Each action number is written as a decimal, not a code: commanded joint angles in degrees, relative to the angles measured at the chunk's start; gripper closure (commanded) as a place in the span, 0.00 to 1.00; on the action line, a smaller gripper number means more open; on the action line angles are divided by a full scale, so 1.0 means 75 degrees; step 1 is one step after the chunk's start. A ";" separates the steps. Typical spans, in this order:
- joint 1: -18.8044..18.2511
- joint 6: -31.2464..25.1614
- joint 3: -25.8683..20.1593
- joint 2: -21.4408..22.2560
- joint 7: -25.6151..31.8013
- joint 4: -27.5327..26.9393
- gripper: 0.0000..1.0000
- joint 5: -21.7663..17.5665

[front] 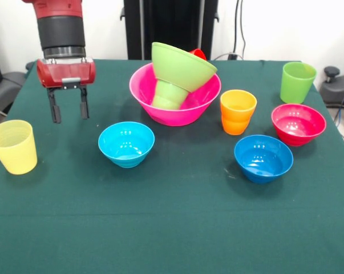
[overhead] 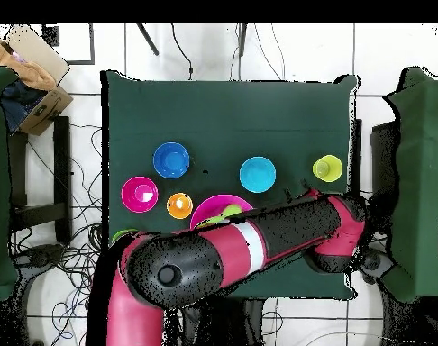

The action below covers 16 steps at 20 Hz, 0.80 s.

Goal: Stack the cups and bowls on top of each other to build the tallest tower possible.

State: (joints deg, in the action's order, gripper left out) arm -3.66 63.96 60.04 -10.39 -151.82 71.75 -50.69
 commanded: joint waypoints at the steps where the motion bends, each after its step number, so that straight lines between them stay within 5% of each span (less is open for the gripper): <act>1: -0.0201 0.0541 -0.1941 0.0490 -0.0481 -0.0138 0.00 0.0235; 16: 0.0615 -0.1141 -0.1887 0.0424 0.0055 0.0480 0.00 0.1078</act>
State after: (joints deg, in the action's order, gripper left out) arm -1.38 64.50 56.05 -6.59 -151.82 73.52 -47.51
